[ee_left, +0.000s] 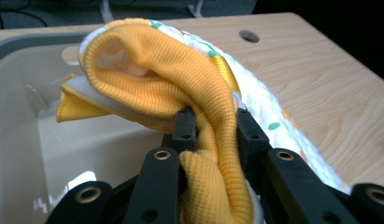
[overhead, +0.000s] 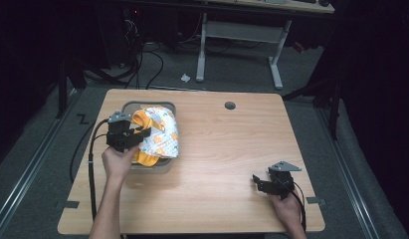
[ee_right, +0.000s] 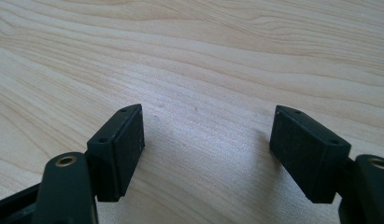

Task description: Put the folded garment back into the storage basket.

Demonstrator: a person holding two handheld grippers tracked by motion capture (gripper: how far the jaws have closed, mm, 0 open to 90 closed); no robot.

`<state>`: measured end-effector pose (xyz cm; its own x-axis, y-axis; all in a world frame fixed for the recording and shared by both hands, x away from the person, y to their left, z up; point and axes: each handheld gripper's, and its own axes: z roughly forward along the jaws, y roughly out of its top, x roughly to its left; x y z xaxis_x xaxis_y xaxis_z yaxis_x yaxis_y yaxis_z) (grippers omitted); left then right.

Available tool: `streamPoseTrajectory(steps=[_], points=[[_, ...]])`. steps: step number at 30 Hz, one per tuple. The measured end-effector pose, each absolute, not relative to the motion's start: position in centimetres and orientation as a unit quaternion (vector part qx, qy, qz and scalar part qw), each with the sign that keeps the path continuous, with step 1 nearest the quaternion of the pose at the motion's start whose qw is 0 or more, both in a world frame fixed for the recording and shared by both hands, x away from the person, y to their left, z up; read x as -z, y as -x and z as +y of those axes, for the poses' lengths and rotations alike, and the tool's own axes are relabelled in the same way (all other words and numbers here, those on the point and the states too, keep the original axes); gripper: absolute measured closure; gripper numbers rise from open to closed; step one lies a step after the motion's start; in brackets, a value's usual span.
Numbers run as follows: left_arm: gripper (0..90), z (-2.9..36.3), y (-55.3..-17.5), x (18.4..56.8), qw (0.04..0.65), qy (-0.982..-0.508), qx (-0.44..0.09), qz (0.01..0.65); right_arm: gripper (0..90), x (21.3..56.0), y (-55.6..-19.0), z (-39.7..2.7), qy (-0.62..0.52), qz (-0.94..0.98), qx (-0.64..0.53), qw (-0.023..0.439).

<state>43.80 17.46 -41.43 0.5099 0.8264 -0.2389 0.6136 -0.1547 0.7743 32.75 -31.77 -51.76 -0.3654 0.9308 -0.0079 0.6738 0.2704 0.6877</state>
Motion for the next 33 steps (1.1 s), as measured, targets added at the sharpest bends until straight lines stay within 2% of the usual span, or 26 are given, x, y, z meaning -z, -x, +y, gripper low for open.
streamPoseTrajectory(steps=[7, 33], points=[[73.4, 17.0, -44.4, 42.3, 0.39, -0.77, -0.141, 0.484, 26.4, 51.8, -32.8, -31.8, -0.522, 0.768, -0.304, 0.212], [70.6, 16.0, -46.9, 44.8, 0.295, -0.79, -0.141, 0.518, 26.4, 51.8, -32.8, -31.8, -0.522, 0.768, -0.304, 0.212]])
